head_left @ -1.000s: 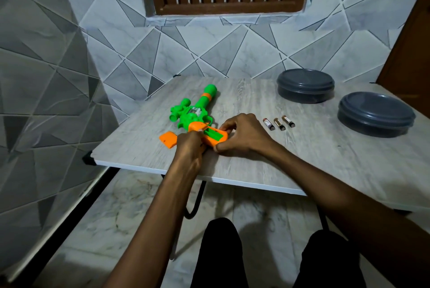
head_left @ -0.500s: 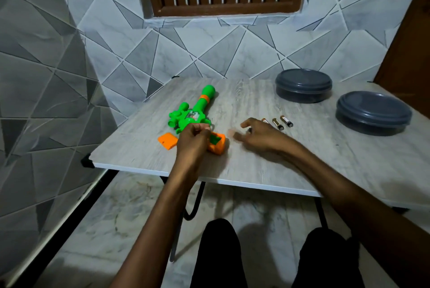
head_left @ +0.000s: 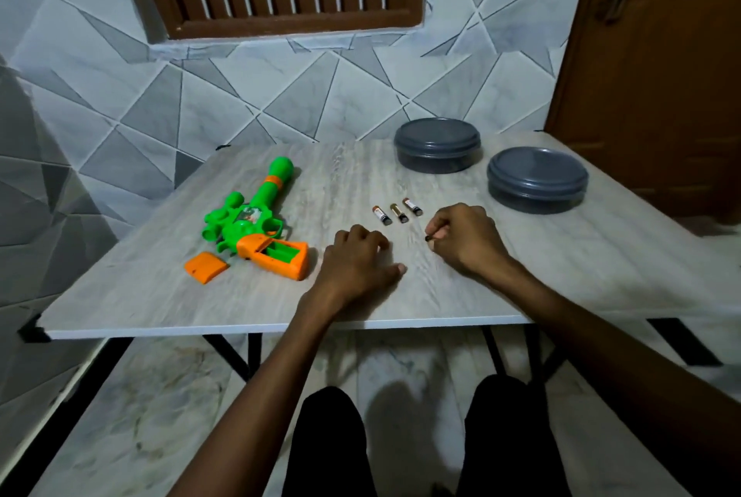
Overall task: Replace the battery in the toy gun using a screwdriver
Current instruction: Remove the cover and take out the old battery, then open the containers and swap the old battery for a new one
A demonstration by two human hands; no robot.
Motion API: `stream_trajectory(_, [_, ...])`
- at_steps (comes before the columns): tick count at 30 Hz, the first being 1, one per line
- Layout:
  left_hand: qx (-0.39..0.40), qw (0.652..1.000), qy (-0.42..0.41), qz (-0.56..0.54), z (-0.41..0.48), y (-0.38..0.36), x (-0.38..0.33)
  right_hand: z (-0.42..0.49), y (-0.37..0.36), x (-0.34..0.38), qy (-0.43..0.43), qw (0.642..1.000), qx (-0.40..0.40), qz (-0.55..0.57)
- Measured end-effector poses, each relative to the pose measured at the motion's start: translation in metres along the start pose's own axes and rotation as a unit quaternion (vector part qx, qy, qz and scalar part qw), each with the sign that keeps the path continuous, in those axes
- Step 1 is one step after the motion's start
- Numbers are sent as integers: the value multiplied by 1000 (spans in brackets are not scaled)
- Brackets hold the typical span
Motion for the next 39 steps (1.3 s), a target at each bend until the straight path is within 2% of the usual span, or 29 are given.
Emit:
stream_trajectory(8, [12,1000,10,9,4,-3,-2,1,-4,-8,23,998,25,45])
stream_trajectory(12, [-26,998,-16,-56,19,3,-11,13,28,-22,17,994,-24,102])
stream_trajectory(15, [-46,991,-41,-116,34,7,-26,30,49,-37,14,995,-34,94])
stream_trajectory(17, [-64,985,-58,-152,47,9,-40,42,64,-56,-13,995,-58,83])
stream_trajectory(19, [-72,973,-59,-210,61,9,-56,50,83,-82,-65,987,-119,83])
stream_trajectory(21, [-59,956,-46,-284,80,5,-72,53,104,-110,-125,970,-201,60])
stream_trajectory(23, [-27,932,-30,-360,98,-4,-86,55,114,-134,-195,953,-230,17])
stream_trajectory(26, [27,900,-2,-436,128,-21,-107,63,107,-176,-322,933,-156,43])
stream_trajectory(28, [53,881,32,-468,144,-33,-116,67,94,-193,-369,909,-105,161])
stream_trajectory(30, [66,869,64,-486,158,-42,-123,69,86,-199,-370,875,-78,302])
stream_trajectory(33, [57,845,89,-524,170,-46,-129,74,85,-202,-358,843,-64,397])
stream_trajectory(35, [32,825,92,-556,173,-43,-130,76,89,-202,-343,839,-60,418])
stream_trajectory(39, [0,794,64,-605,162,-23,-128,73,105,-182,-275,865,-26,419])
Point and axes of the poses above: each hand's wrist, its own z-axis towards the middle knuckle, its own y-axis out of the back of the hand, x = y × z, the point moved 7 cm from there along z, towards the middle knuckle, and after that the axes turned 6 degrees about -z, right-handed, at the moved point
